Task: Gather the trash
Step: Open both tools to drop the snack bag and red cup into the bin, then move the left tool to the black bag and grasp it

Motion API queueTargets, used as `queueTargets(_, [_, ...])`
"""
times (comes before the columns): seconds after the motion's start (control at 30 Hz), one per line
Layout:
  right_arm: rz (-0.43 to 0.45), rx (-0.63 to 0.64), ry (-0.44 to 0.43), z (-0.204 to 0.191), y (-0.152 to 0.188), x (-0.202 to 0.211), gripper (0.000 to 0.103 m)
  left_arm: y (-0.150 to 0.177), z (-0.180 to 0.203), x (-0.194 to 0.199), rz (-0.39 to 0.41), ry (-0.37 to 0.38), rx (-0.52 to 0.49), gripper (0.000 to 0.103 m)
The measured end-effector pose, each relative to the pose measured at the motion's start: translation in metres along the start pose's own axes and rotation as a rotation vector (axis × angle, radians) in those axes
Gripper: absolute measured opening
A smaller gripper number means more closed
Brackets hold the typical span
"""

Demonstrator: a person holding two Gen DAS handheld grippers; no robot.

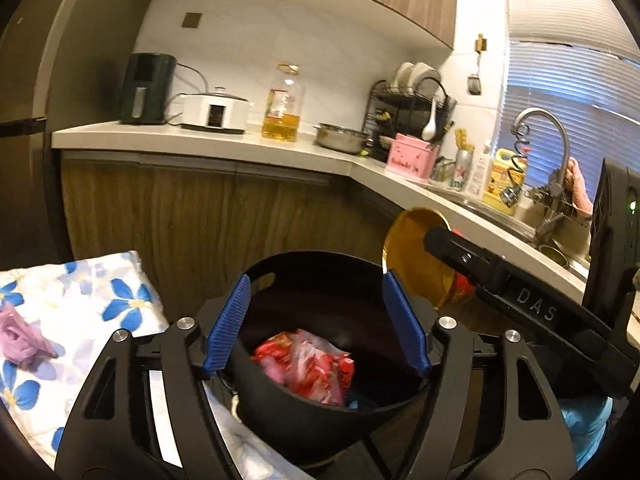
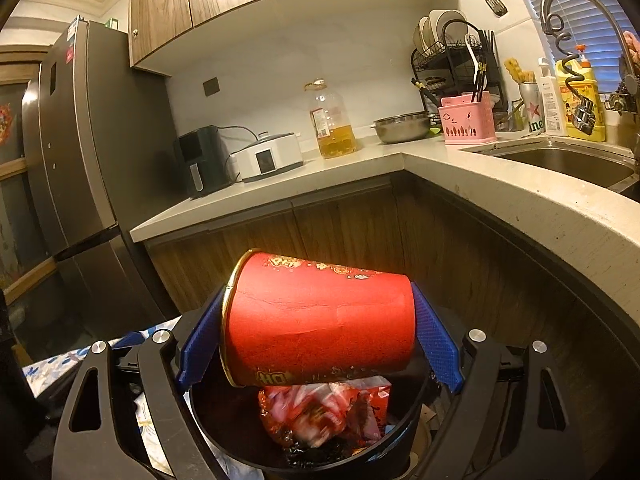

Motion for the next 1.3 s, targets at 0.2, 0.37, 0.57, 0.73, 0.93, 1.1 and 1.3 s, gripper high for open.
queueTargets(0.2, [0.006,0.006,-0.005,-0.003,-0.002,-0.001,0.089,-0.001,-0.03,0.037,0.043,-0.108,0.036,0.083])
queueTargets(0.37, [-0.002,-0.005,-0.007,-0.007,0.001,0.003,0.089,0.0,-0.054,0.075,0.056,-0.203,0.059,0.087])
queueTargets(0.57, [-0.013,0.003,-0.034,-0.025,0.01,0.019,0.09,0.003,-0.074,0.127,0.09,-0.305,0.089,0.089])
queueTargets(0.73, [-0.003,0.021,-0.061,-0.049,0.018,0.037,0.091,0.008,-0.085,0.164,0.103,-0.406,0.066,0.09])
queueTargets(0.93, [-0.014,0.024,-0.111,-0.078,0.031,0.053,0.091,0.011,-0.111,0.212,0.13,-0.529,0.079,0.092])
queueTargets(1.1, [-0.044,0.035,-0.172,-0.112,0.05,0.059,0.091,0.012,-0.146,0.258,0.171,-0.675,0.104,0.093])
queueTargets(1.3, [-0.087,0.059,-0.252,-0.161,0.072,0.058,0.091,0.01,-0.205,0.312,0.193,-0.916,0.1,0.093])
Point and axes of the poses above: each gripper's, at about its wrist camera, not at the fingertips, and x roughly against the way its jaws point, z to its right, y to its underside, the point moved 2 cm from there along -x, roughly the way its jaws point, and after that the axes turned 9 degrees about z, right-handed, at the moved point
